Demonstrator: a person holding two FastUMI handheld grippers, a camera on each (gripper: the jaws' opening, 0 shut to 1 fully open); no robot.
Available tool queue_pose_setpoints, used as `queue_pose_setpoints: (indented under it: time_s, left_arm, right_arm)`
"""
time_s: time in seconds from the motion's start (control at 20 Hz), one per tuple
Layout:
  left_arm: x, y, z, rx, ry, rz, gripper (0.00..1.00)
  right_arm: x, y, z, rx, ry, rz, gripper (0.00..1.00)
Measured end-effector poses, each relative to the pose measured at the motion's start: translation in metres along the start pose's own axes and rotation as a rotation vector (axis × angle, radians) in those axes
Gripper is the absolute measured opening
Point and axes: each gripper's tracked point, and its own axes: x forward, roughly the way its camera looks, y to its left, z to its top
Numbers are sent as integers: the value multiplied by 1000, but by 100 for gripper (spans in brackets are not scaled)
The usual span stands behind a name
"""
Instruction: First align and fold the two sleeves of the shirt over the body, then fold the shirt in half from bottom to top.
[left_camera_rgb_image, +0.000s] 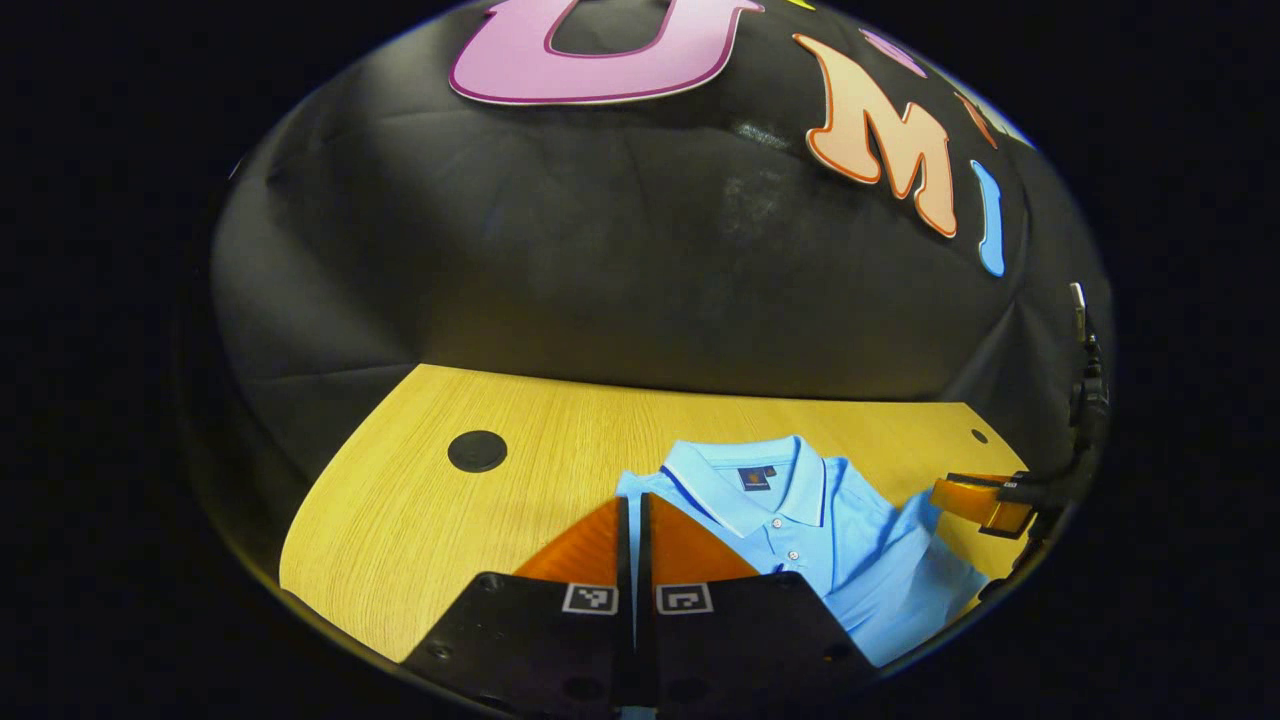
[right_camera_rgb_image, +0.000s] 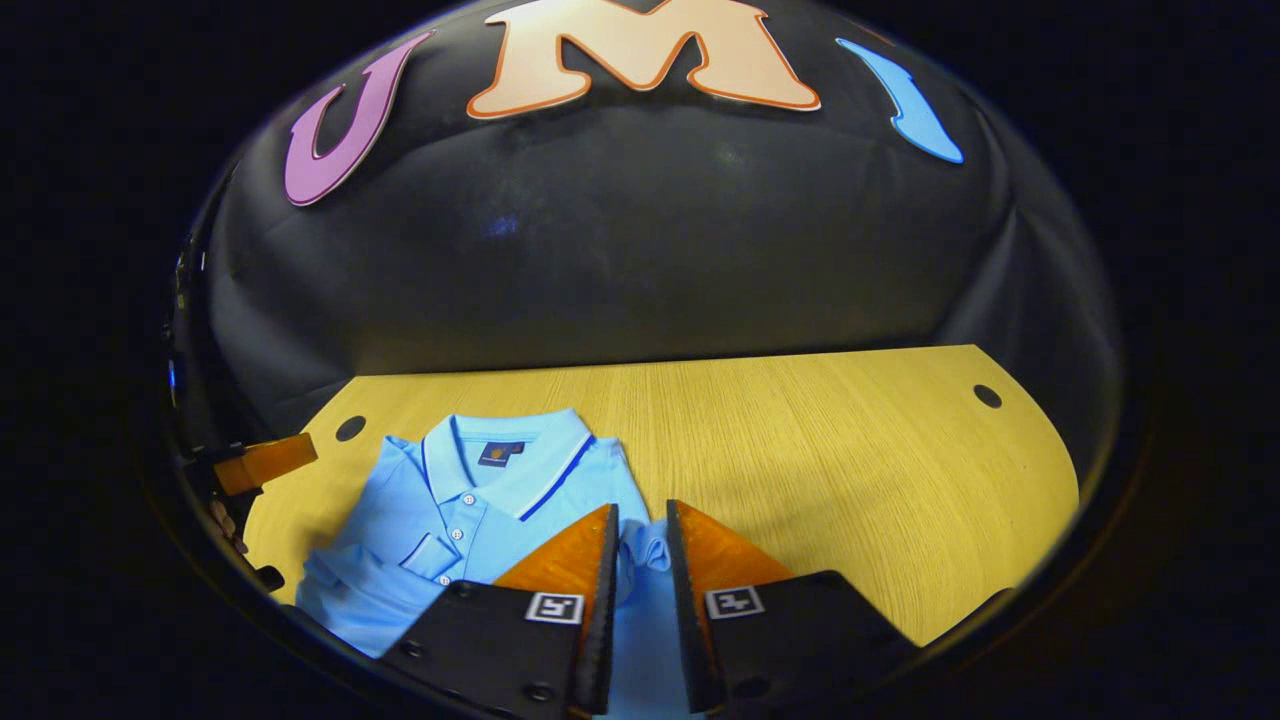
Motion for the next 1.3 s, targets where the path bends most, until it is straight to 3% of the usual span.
queue_pose_setpoints:
  time_s: [0.05, 0.2, 0.25, 0.4, 0.7, 0.95, 1.15, 1.2, 1.3]
  left_arm:
    - [-6, -3, -5, -2, 15, -18, 0]
    - [-21, 5, -9, -12, 32, 18, 100]
    - [-27, 5, -4, -33, 25, 25, 96]
    - [-60, -2, 3, -92, 21, 19, 97]
    - [-160, -26, 9, -69, -12, 53, 96]
    - [-247, -57, -31, -38, -14, 123, 96]
    - [-286, -89, -74, -28, 31, 136, 96]
    - [-293, -95, -82, -17, 42, 137, 96]
    - [-308, -107, -93, 3, 63, 126, 96]
  right_arm:
    - [-3, -1, 0, -5, 2, -5, 32]
    - [-20, -2, 7, -10, -17, -17, 99]
    - [-31, -2, 10, -2, -26, -18, 99]
    - [-68, -3, 17, 20, -55, -5, 99]
    - [-176, -11, 22, 43, -123, 50, 99]
    - [-263, -21, -24, 17, -109, 135, 96]
    - [-313, -25, -73, -9, -51, 201, 99]
    - [-324, -25, -78, -6, -46, 209, 96]
    - [-341, -24, -81, 11, -47, 217, 99]
